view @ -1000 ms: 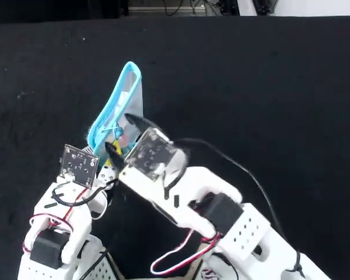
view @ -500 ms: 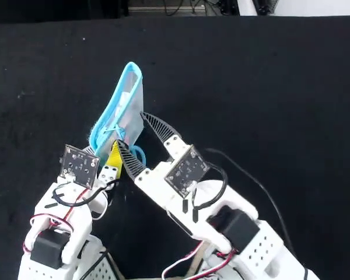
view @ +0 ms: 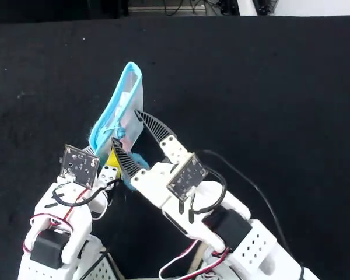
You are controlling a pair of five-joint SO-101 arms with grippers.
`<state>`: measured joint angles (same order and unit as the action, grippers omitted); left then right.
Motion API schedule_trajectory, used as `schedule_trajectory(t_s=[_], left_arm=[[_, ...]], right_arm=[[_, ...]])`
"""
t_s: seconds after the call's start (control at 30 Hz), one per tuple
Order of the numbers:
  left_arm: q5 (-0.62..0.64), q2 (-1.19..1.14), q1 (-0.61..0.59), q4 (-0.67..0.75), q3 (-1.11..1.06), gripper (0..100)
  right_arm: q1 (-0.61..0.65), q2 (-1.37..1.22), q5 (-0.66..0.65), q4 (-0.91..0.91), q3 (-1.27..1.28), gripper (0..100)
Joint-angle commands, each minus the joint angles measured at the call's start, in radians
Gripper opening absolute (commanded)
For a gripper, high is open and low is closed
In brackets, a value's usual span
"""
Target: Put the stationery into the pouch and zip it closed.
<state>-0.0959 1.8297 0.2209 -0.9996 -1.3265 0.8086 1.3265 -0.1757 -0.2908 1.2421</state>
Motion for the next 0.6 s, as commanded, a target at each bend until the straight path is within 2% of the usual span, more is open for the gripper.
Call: schedule_trajectory(t_s=[0.0,0.1,0.33,0.57], left_arm=[[0.011,-0.008,-0.007,-0.006,-0.018,3],[0.011,-0.008,-0.007,-0.006,-0.018,3],[0.011,-0.008,-0.007,-0.006,-0.018,3],[0.011,-0.008,-0.007,-0.006,-0.018,3]], right_arm=[[0.006,0.018,0.009,0.028,0.007,21.8],[0.006,0.018,0.009,0.068,0.033,21.4],[0.006,0.018,0.005,0.127,0.048,5.2],[-0.069,0.018,0.009,0.130,0.048,8.1]])
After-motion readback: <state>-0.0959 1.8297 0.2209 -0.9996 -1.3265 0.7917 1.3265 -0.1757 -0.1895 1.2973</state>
